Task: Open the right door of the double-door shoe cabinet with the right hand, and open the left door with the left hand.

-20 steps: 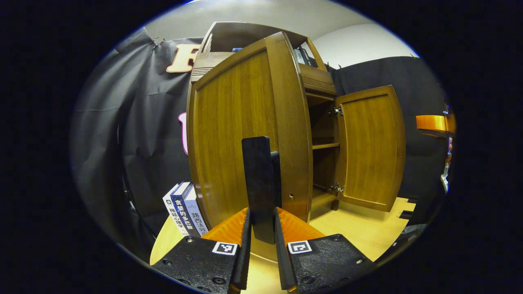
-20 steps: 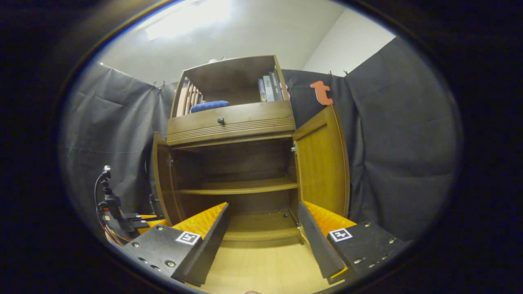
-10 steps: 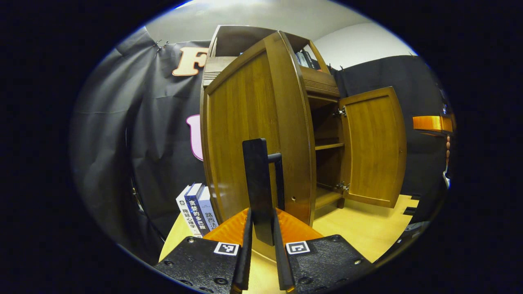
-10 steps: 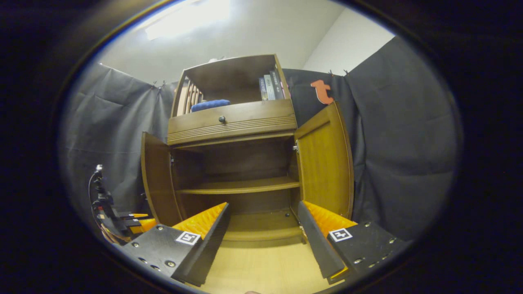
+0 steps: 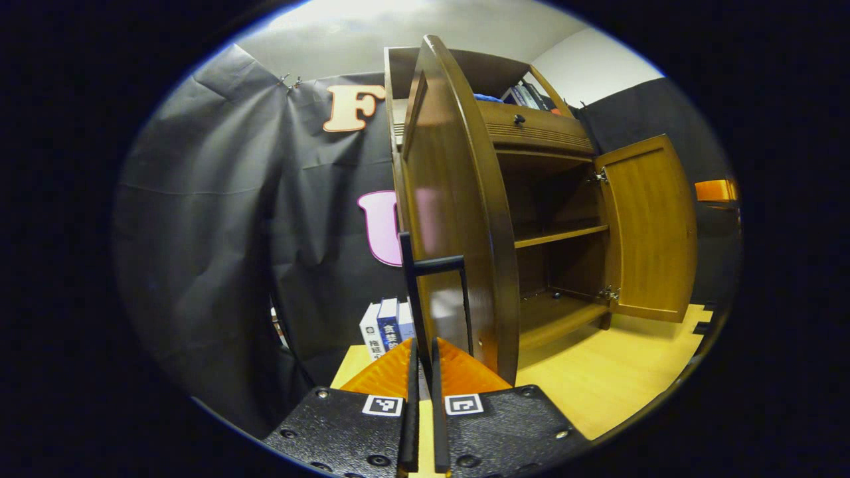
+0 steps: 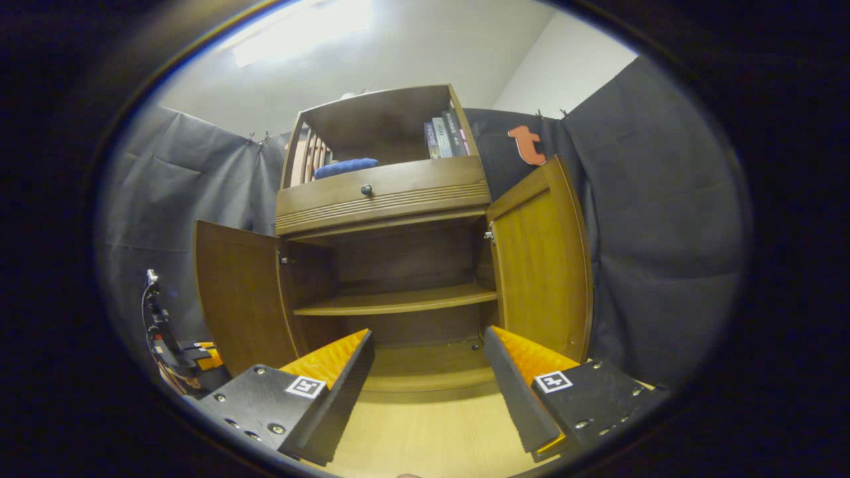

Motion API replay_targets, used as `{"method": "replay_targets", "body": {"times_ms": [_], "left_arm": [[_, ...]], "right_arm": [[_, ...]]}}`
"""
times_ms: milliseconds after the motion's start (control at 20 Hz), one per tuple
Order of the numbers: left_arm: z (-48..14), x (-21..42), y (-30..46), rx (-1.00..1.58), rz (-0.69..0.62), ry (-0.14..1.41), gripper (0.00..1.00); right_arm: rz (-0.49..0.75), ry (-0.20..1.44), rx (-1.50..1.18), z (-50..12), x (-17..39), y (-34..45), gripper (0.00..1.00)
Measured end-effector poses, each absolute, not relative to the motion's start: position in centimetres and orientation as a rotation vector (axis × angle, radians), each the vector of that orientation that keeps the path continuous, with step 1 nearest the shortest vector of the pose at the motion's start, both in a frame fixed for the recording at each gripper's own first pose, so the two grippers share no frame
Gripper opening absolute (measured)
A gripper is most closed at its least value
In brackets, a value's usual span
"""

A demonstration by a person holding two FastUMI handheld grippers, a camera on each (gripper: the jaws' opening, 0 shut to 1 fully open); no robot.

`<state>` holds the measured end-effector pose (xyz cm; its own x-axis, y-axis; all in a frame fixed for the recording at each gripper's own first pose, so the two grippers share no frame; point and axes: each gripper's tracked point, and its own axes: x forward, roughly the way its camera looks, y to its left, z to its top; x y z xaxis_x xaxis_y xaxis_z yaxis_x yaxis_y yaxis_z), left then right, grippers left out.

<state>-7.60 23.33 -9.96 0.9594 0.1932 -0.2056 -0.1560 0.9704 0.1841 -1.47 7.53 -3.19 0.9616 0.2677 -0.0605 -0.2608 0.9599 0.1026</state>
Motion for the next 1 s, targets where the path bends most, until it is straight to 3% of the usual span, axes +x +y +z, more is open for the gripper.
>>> {"method": "replay_targets", "body": {"times_ms": [250, 600, 750, 850, 1000], "left_arm": [[-10.0, -8.0, 25.5, 0.103, 0.136, 0.221, 0.0], [-9.8, -7.9, 24.9, 0.113, 0.124, 0.209, 0.02], [-9.7, -8.5, 24.4, 0.12, 0.12, 0.207, 0.07], [-8.9, -9.4, 24.5, 0.148, 0.142, 0.194, 0.11], [-7.5, -10.6, 24.5, 0.182, 0.186, 0.184, 0.09]], "right_arm": [[0.268, 0.077, 0.095, -3.5, -1.5, 7.9, 0.98], [0.253, 0.083, 0.107, -3.9, -1.5, 6.8, 0.99], [0.24, 0.083, 0.09, -4.2, -1.5, 6.4, 0.99], [0.245, 0.086, 0.088, -4.4, -1.4, 6.4, 0.99], [0.251, 0.092, 0.095, -4.6, -1.4, 6.5, 0.98]]}}
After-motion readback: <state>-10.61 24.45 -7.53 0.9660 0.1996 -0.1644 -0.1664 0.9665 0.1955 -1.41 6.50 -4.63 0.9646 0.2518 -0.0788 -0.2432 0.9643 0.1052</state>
